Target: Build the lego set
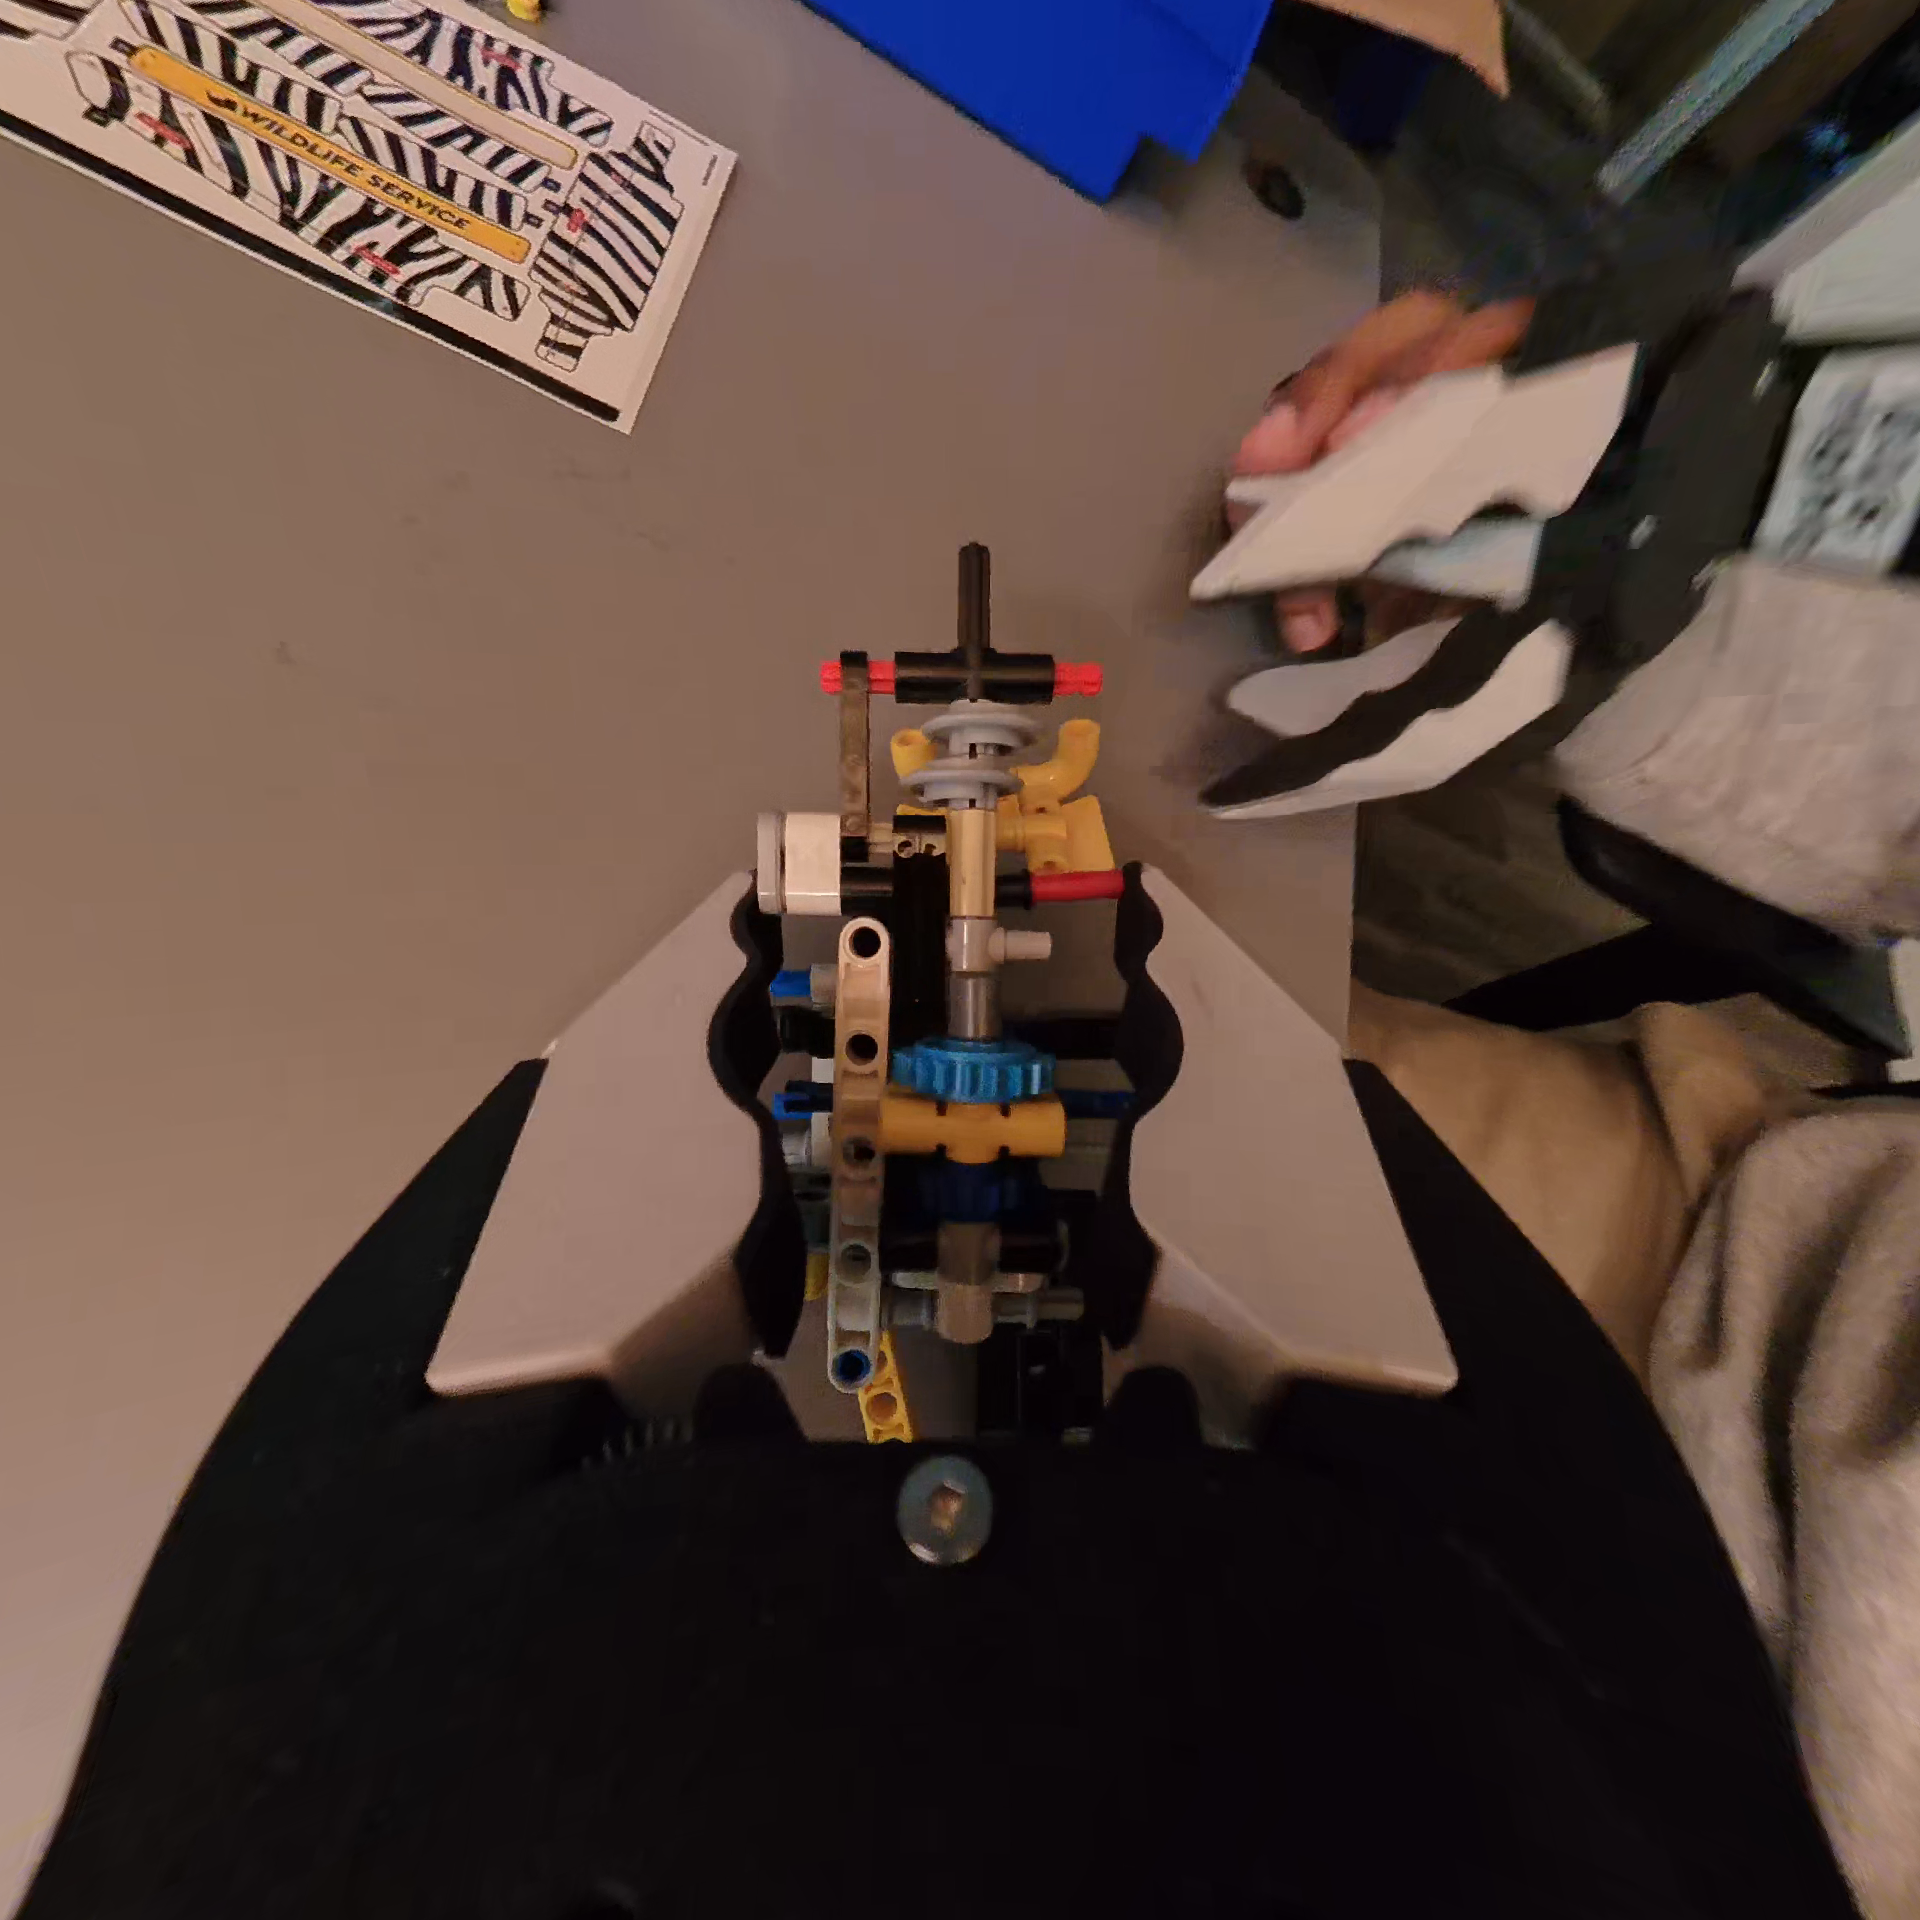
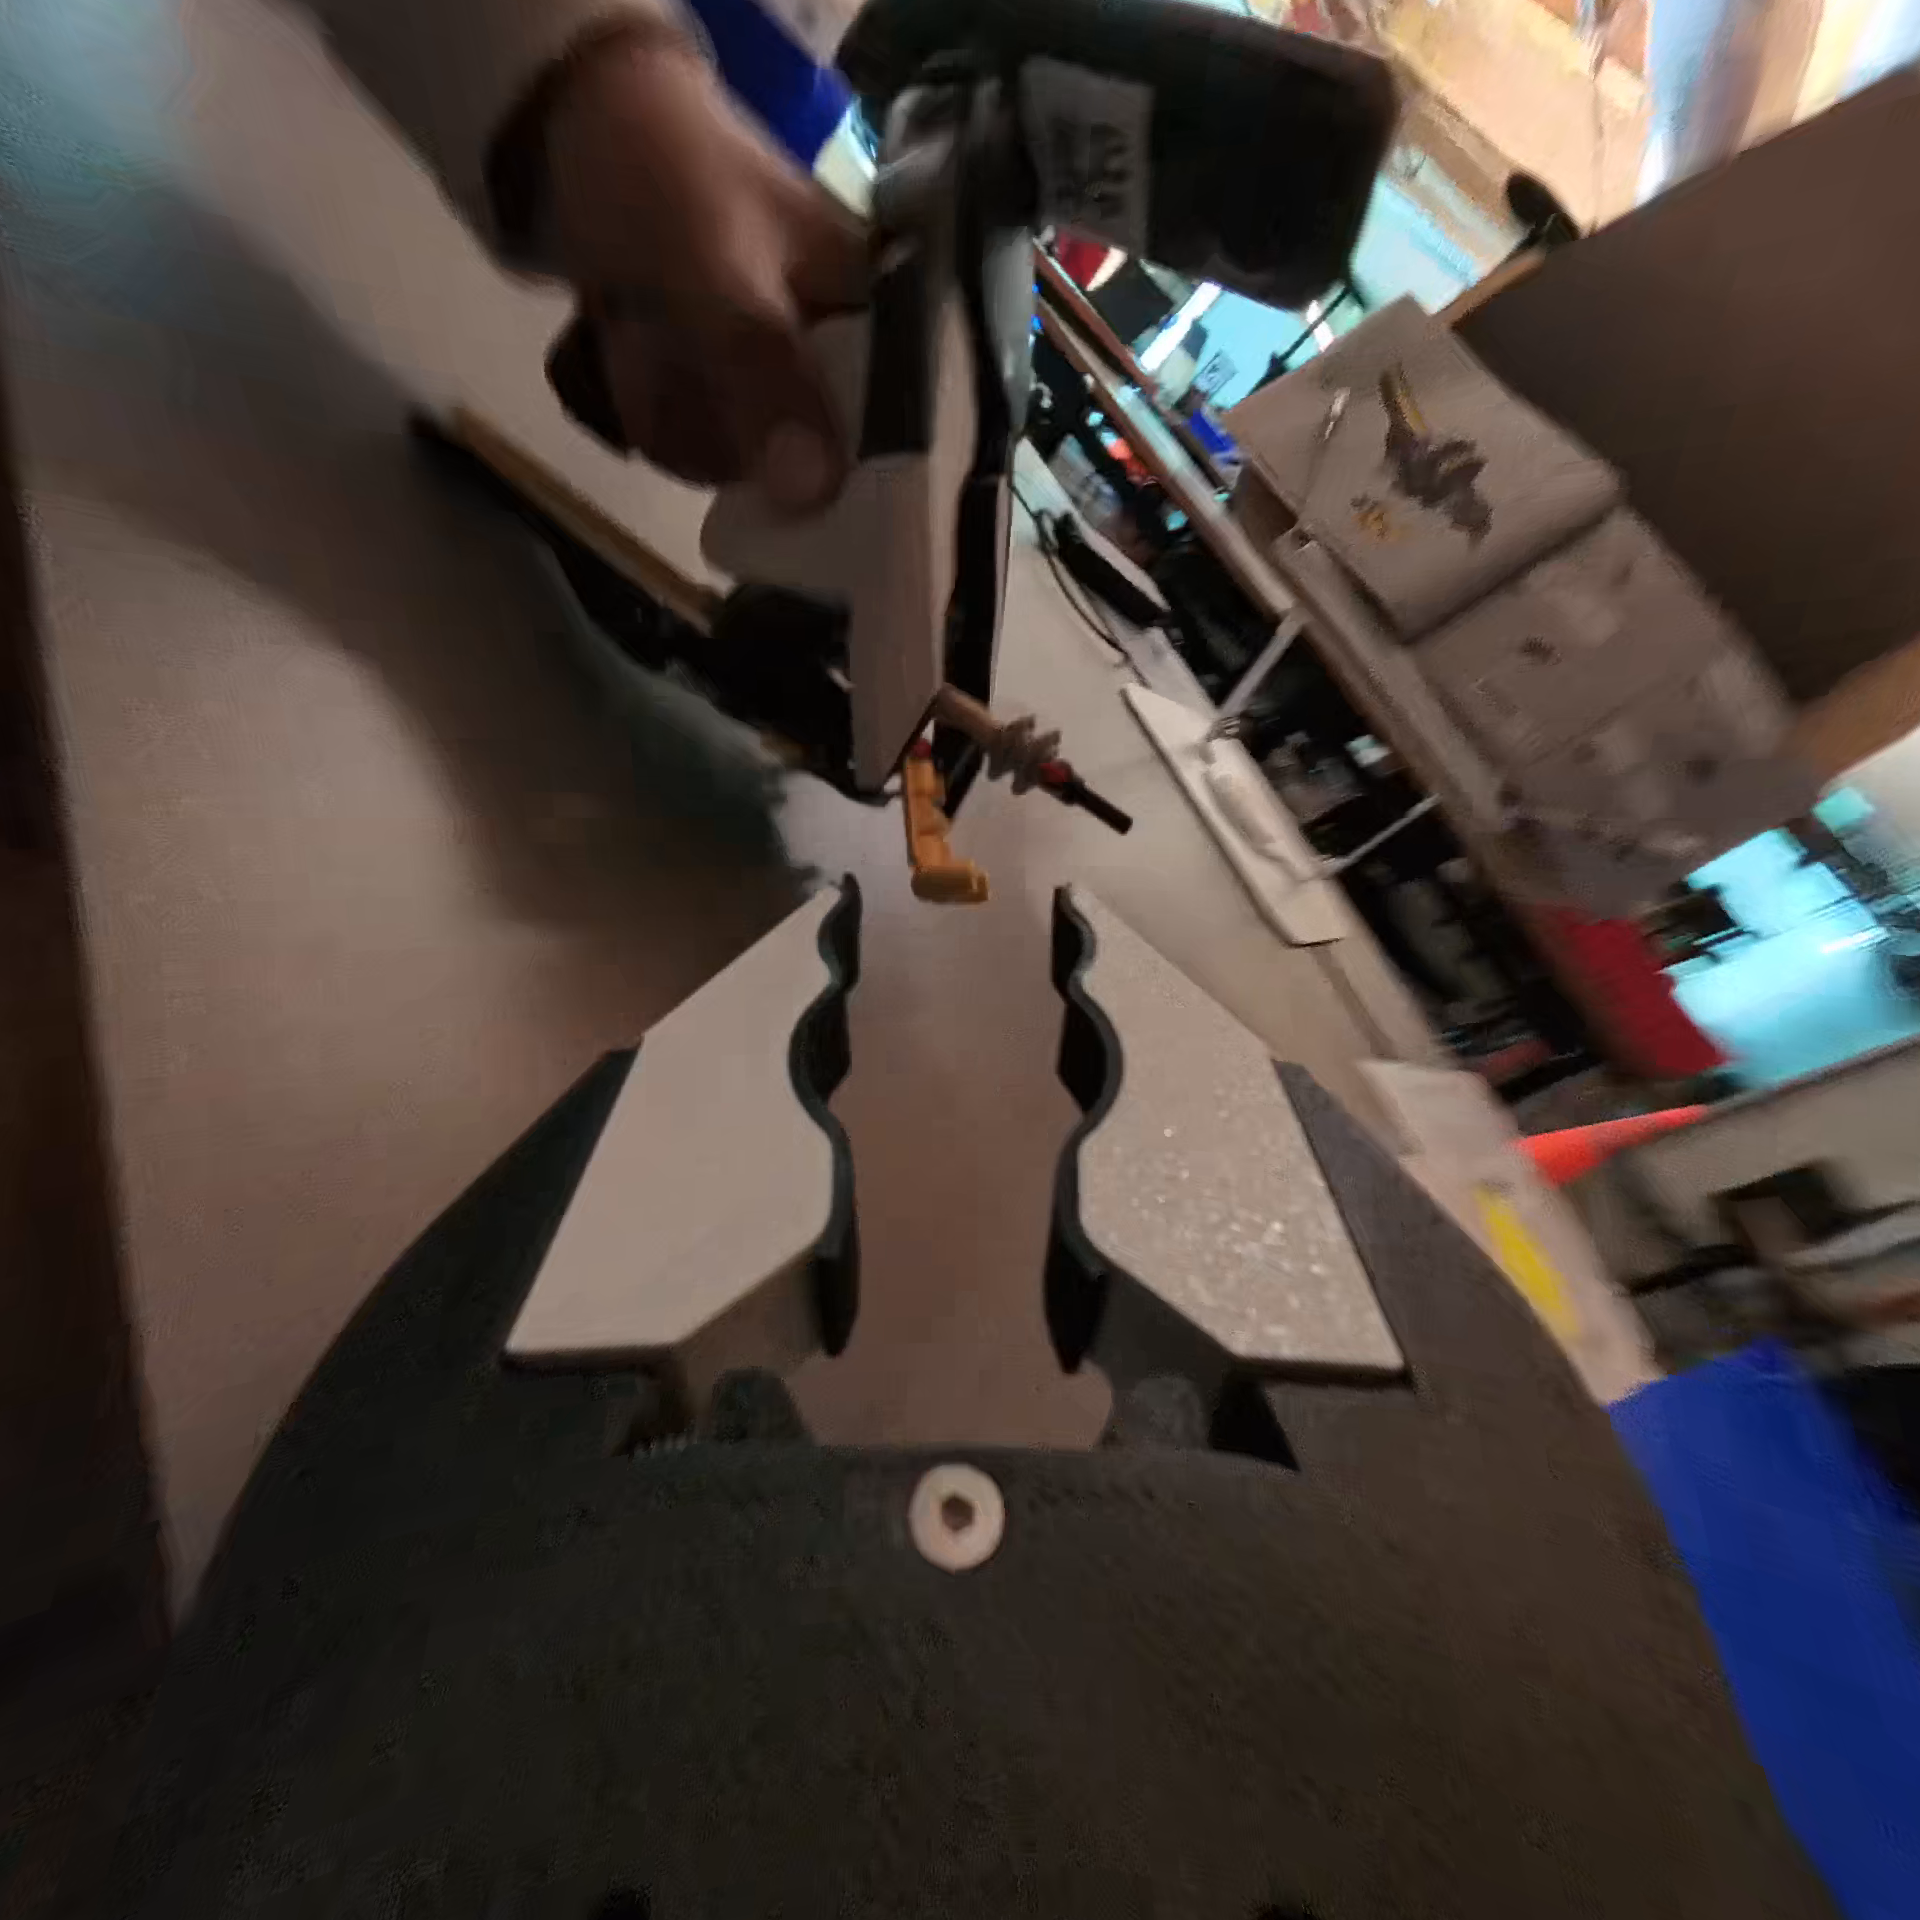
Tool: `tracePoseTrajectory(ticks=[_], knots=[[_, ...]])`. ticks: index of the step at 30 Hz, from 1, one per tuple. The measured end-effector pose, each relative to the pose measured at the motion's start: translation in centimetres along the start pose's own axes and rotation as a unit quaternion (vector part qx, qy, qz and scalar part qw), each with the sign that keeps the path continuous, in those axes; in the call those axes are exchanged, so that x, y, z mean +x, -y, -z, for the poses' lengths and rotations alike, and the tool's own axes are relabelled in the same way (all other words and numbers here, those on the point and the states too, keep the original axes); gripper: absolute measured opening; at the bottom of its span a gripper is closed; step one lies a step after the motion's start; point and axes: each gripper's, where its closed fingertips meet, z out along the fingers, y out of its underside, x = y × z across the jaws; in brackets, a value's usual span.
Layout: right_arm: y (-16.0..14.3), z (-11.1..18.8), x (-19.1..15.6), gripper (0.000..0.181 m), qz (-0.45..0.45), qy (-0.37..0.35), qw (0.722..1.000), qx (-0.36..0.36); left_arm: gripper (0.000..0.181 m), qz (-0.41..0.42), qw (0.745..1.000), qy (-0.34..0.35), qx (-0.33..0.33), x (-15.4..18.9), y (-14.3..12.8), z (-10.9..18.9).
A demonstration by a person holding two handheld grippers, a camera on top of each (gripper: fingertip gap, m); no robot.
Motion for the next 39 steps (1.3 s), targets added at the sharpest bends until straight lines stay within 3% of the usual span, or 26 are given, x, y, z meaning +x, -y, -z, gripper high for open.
tracePoseTrajectory(ticks=[4, 13, 26, 31, 39], knots=[[-0.1, -1.2, -1.0, 0.023, 0.149, -0.039, 0.988, 0.002, 0.064, 0.046, 0.998, -0.019, 0.030, -0.1, 0.5, 0.4], [1.0, -3.3, -0.6, 0.031, 0.083, -0.027, 0.996, 0.014, 0.064, 0.080, 0.994, -0.033, 0.065, -0.5, 1.0, 1.0], [0.9, -5.2, 0.2, 0.007, 0.078, -0.039, 0.996, 0.004, 0.064, 0.087, 0.992, -0.055, 0.079, 0.0, 1.4, 0.7], [0.9, -5.0, 0.3, 0.006, 0.073, -0.041, 0.997, 0.003, 0.055, 0.090, 0.990, -0.058, 0.089, 0.2, 1.6, 0.8], [0.9, -5.0, 0.2, 0.006, 0.074, -0.042, 0.996, 0.003, 0.057, 0.104, 0.986, -0.079, 0.099, 0.3, 1.4, 0.6]])
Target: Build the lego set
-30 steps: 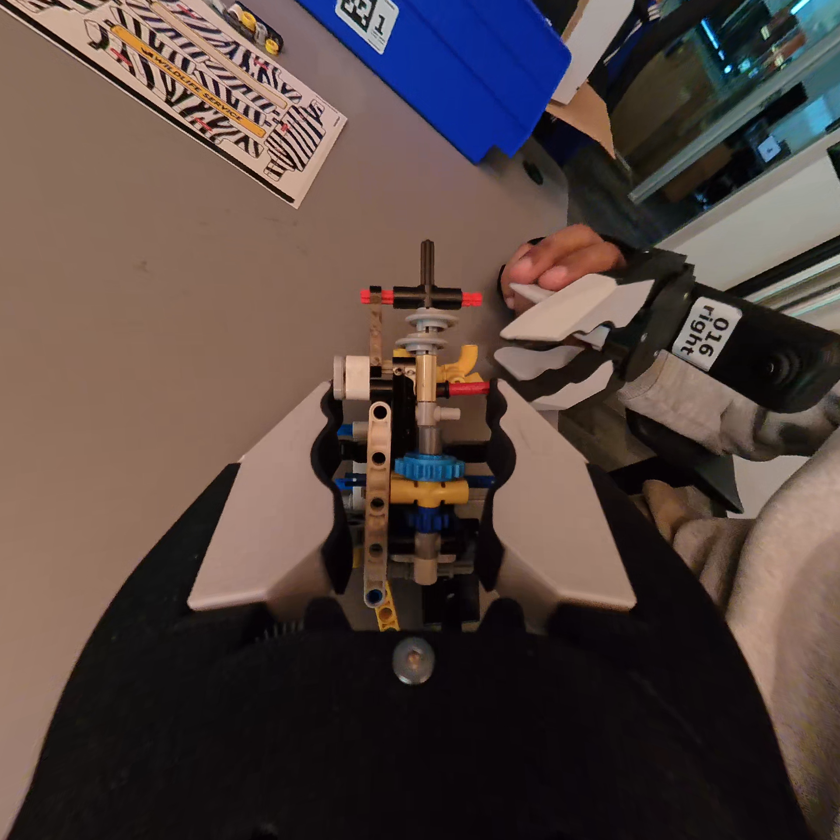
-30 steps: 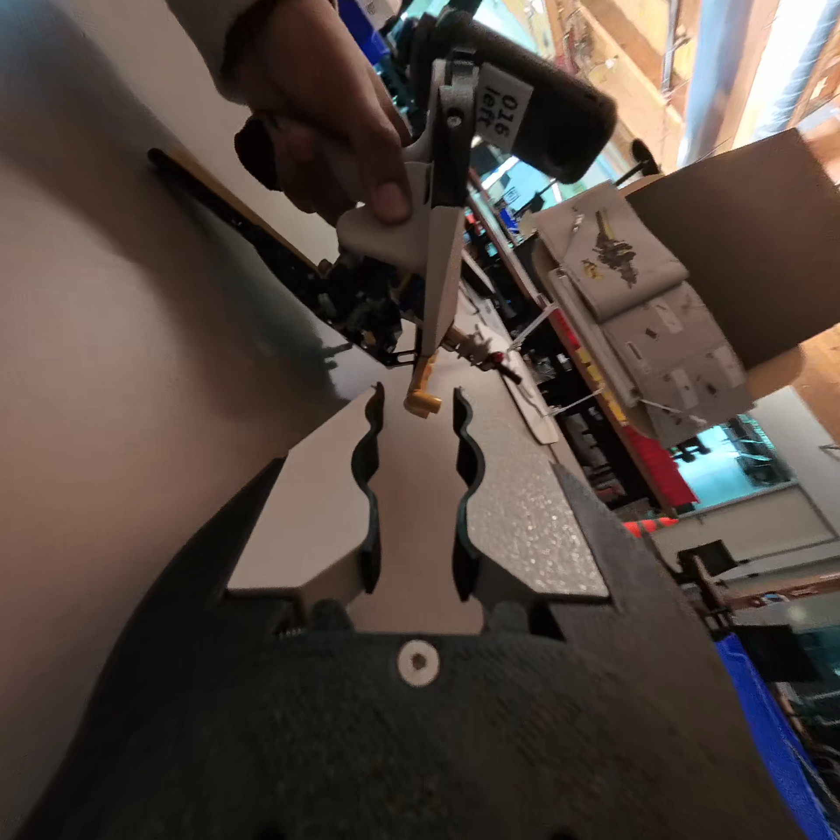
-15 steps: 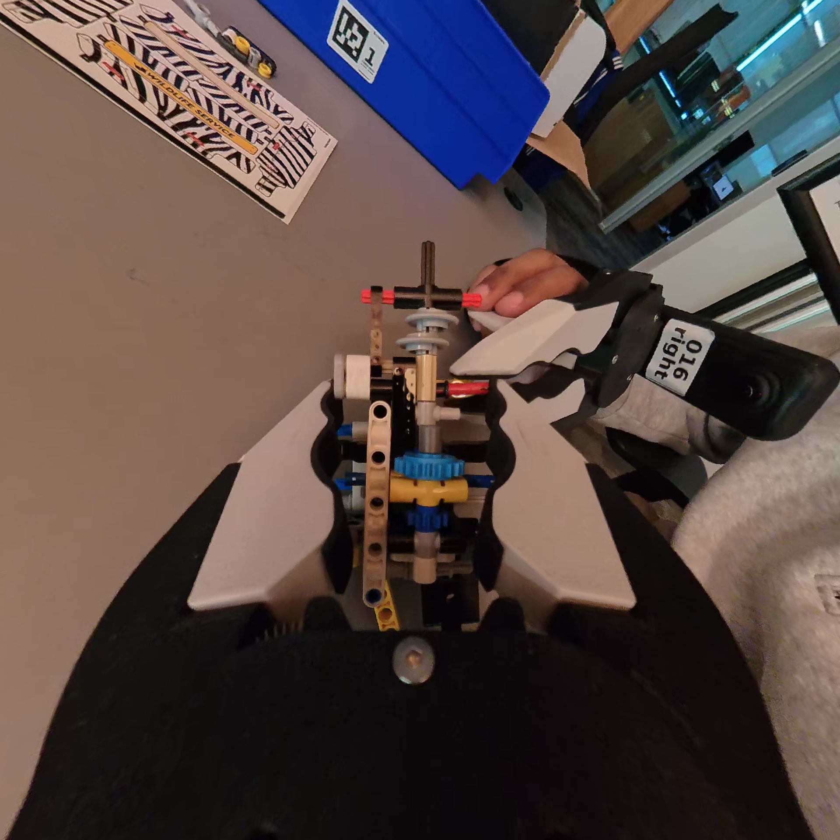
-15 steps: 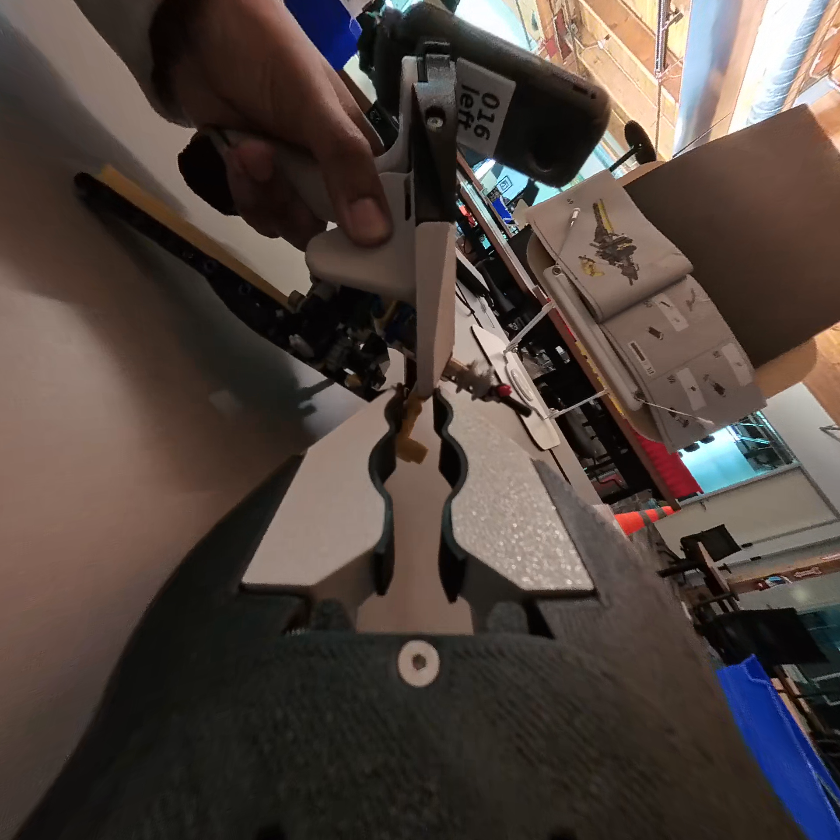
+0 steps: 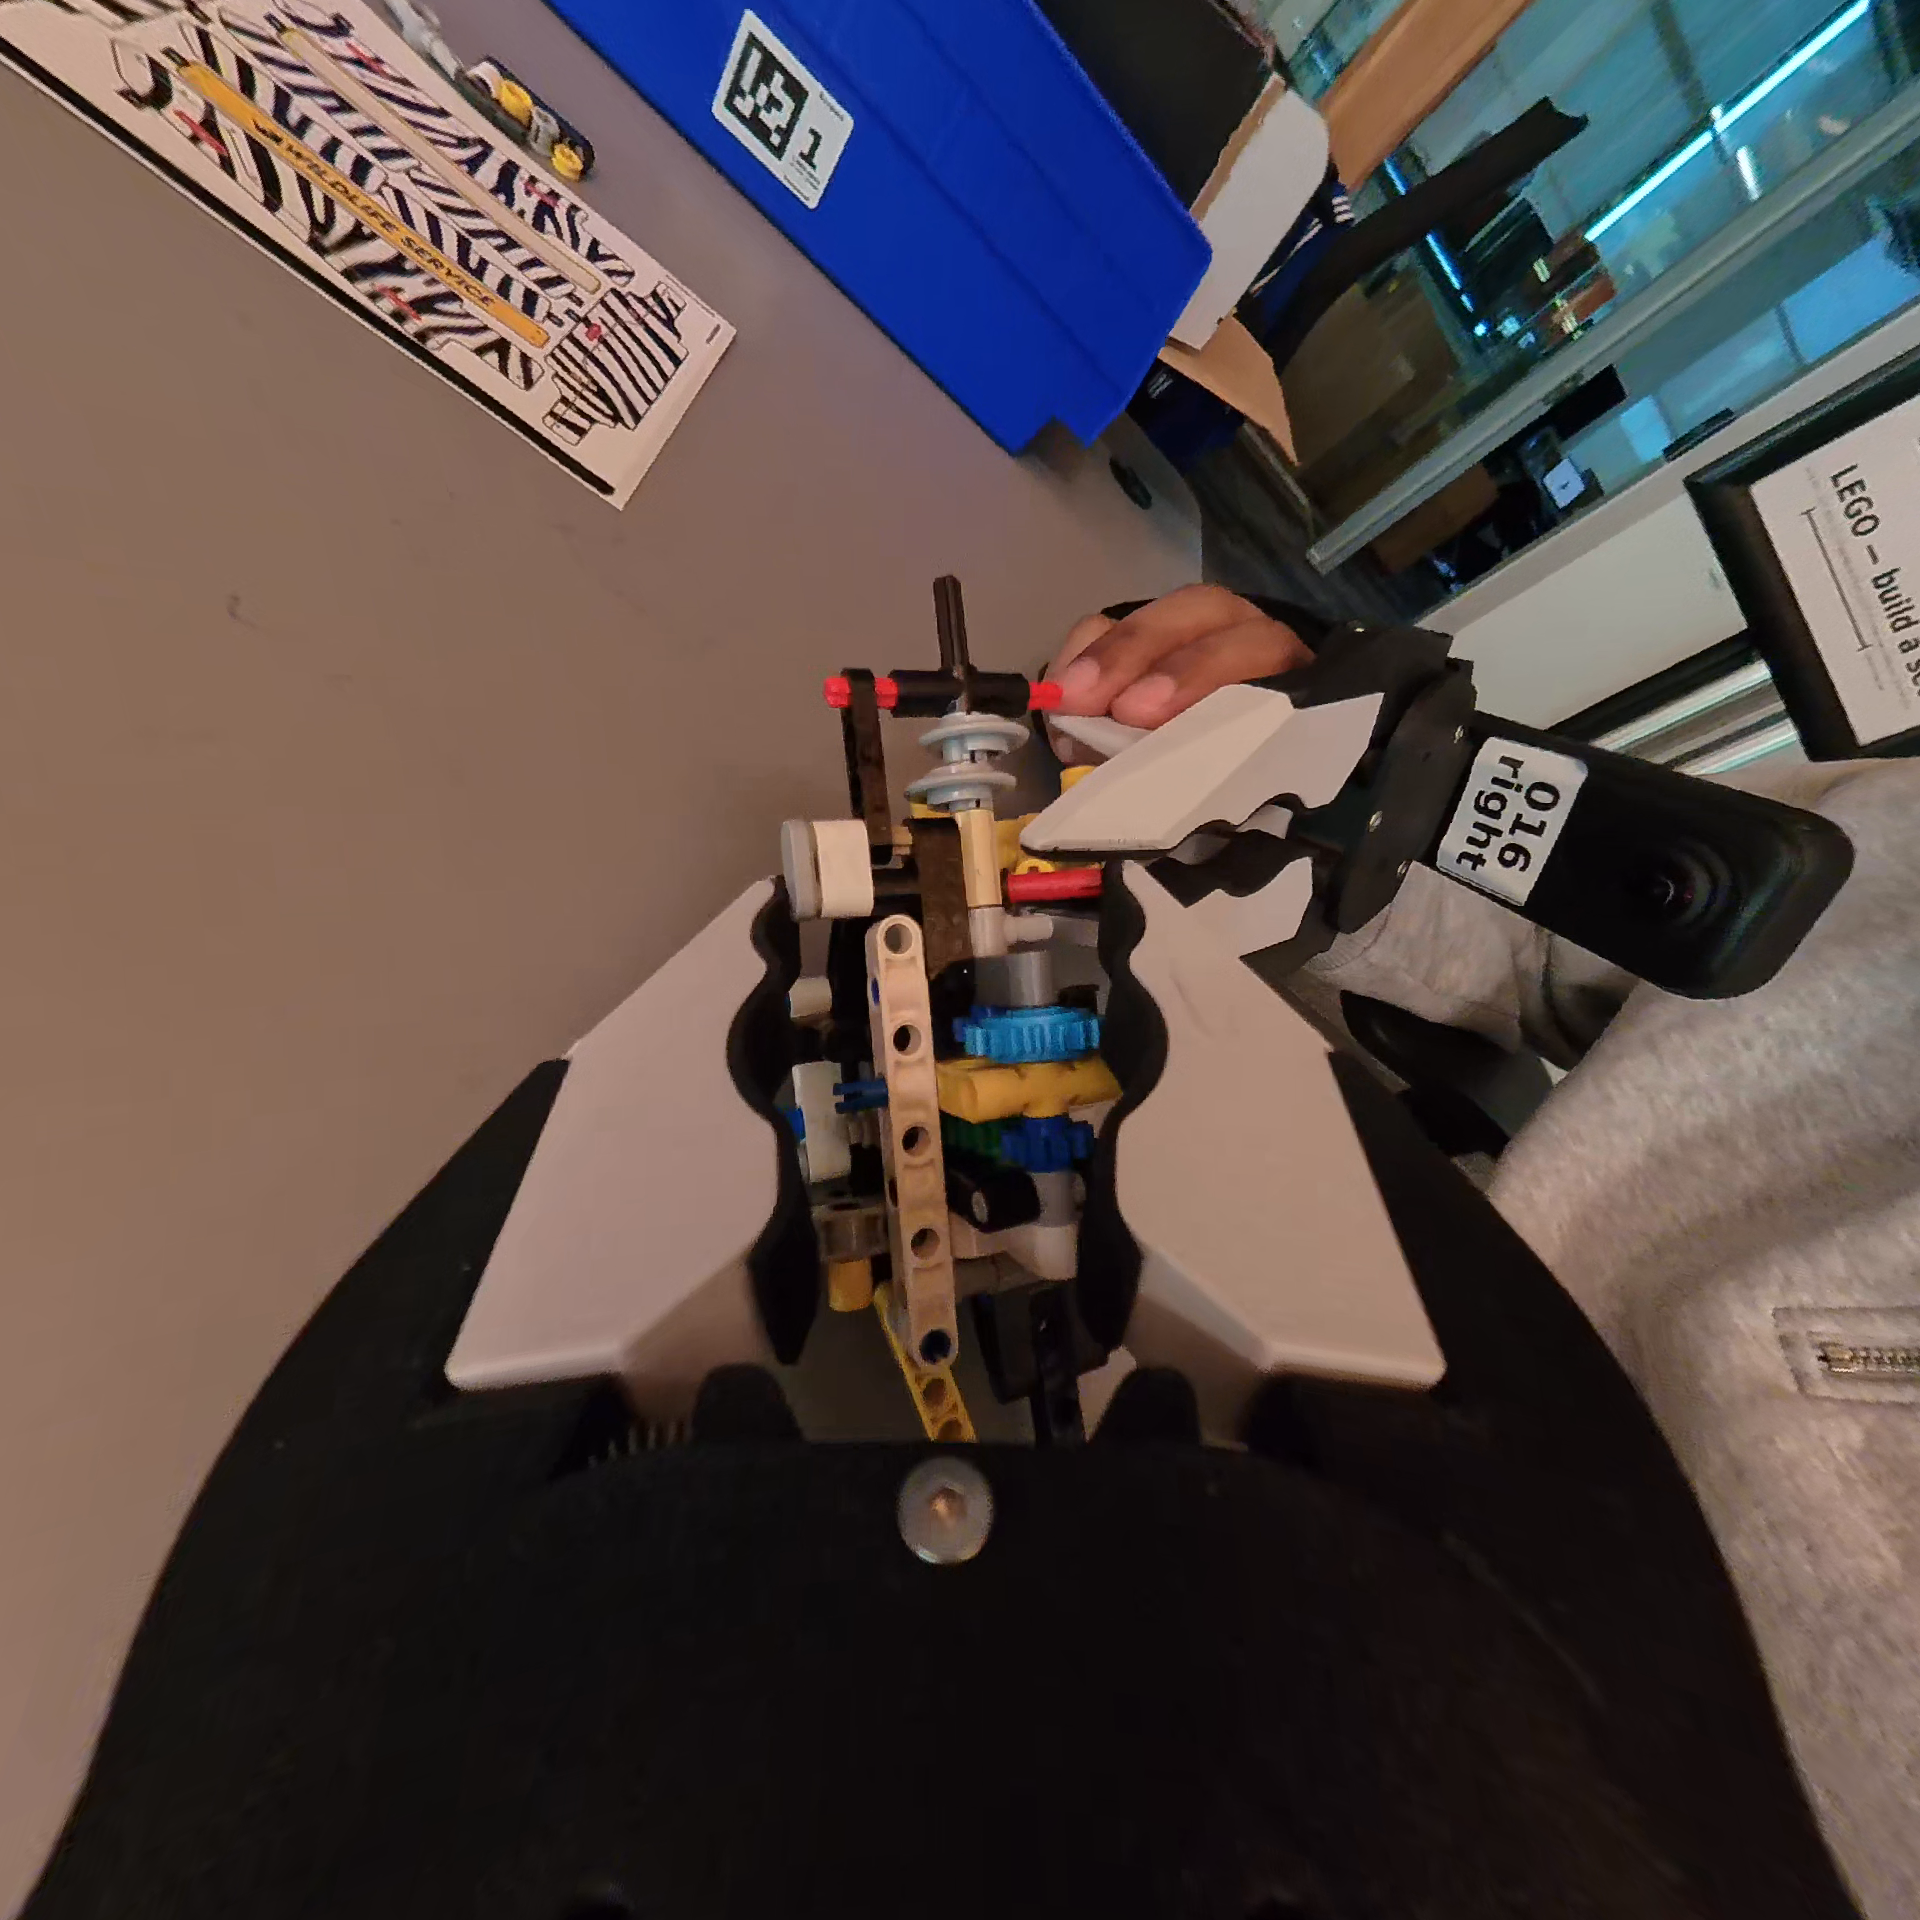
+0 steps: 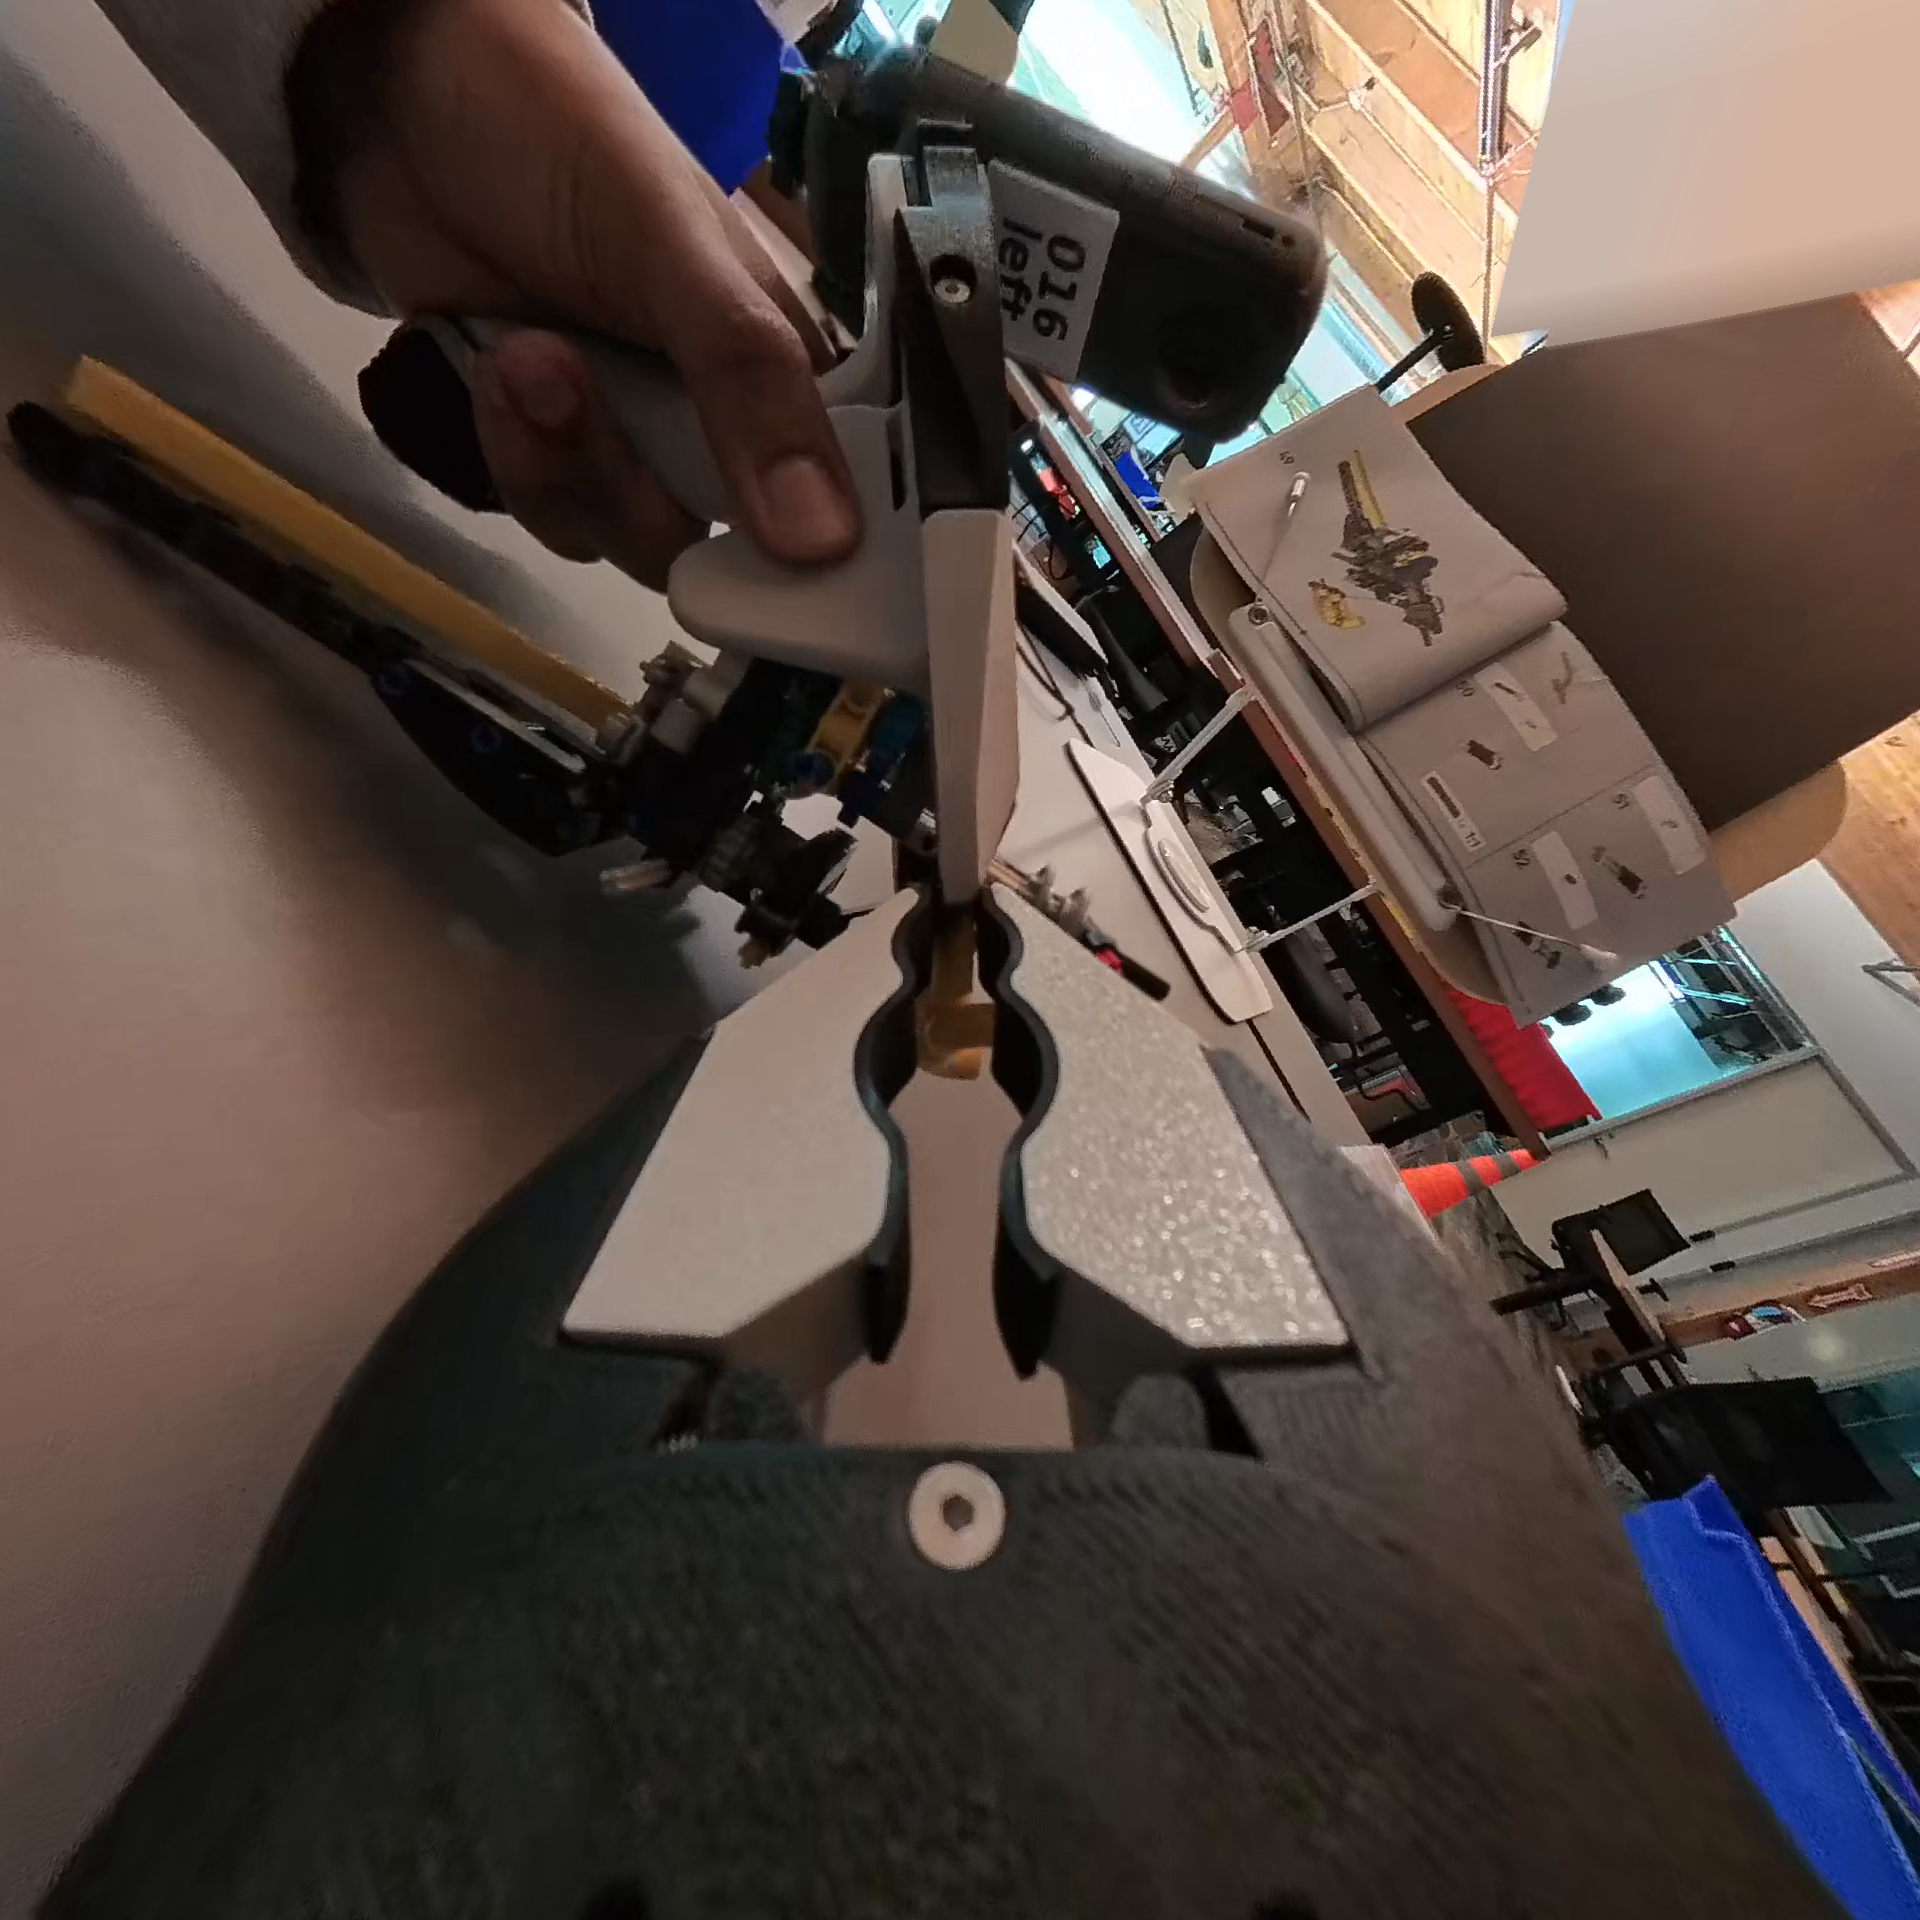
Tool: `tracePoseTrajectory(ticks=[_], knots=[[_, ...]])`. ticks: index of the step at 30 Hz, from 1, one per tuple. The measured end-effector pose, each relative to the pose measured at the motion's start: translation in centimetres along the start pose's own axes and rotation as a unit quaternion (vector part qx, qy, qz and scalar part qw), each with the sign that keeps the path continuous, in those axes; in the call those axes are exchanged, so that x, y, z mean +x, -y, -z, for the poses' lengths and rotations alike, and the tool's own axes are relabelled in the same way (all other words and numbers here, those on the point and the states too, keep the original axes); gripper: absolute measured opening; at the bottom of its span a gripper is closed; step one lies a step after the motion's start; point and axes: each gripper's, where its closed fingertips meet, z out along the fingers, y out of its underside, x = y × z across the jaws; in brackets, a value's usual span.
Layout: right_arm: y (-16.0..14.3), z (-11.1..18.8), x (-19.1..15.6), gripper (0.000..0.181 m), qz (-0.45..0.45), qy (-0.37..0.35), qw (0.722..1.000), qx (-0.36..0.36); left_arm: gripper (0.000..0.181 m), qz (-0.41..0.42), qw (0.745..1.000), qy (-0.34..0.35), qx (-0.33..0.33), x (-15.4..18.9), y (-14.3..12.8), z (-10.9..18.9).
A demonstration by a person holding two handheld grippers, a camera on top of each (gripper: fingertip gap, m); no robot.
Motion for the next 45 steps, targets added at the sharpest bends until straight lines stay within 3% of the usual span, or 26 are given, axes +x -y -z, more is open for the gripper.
tracePoseTrajectory(ticks=[11, 19, 27, 34, 43, 45], knots=[[-0.5, 0.5, -0.9, 0.006, 0.032, 0.023, 0.999, 0.005, 0.057, 0.035, 0.998, -0.053, 0.000, 0.3, -0.6, 0.2], [-1.2, 1.0, -1.6, 0.006, 0.049, 0.047, 0.998, 0.001, 0.055, 0.058, 0.997, -0.049, -0.009, -0.4, -1.0, 0.0], [-1.7, 1.4, -1.7, 0.006, 0.060, 0.051, 0.997, -0.007, 0.069, 0.005, 1.000, 0.012, -0.023, 0.0, -0.9, 0.9], [-1.8, 1.5, -1.8, 0.006, 0.065, 0.050, 0.997, -0.011, 0.069, -0.041, 0.996, 0.082, -0.014, 0.2, -1.0, 3.1], [-1.8, 1.4, -2.1, 0.006, 0.074, 0.054, 0.996, -0.012, 0.064, -0.078, 0.970, 0.204, -0.112, -1.7, -3.1, 0.7], [-1.7, 1.5, -1.9, 0.006, 0.069, 0.051, 0.996, -0.010, 0.055, -0.071, 0.967, 0.207, -0.131, -1.8, -3.4, 0.4]])
